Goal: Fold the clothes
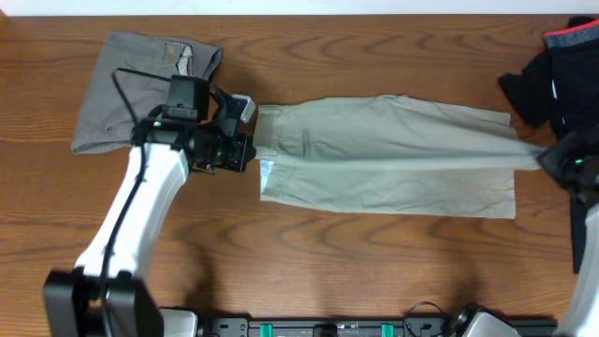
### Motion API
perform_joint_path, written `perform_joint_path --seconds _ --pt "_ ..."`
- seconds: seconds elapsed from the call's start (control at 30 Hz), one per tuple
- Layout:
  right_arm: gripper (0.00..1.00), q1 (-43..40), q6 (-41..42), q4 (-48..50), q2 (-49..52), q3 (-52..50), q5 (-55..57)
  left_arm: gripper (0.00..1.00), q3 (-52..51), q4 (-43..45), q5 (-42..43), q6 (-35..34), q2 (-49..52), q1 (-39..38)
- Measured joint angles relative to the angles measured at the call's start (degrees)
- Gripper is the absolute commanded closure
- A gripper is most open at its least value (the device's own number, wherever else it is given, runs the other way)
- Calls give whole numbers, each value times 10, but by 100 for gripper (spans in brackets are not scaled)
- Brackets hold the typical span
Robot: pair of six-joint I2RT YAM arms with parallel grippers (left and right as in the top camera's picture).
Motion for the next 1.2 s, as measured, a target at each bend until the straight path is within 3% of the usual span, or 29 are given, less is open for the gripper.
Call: perform_joint_path --seconds 0.67,1.03,1.2 --pt "99 -3 -17 -184 -48 254 23 94 15 -89 0 -7 -303 0" --pt "99 -3 -37 -225 -52 433 31 94 214 -147 -1 -19 -349 0" --pt "99 -3 -47 -228 -56 488 32 94 249 -148 -1 -19 -351 0"
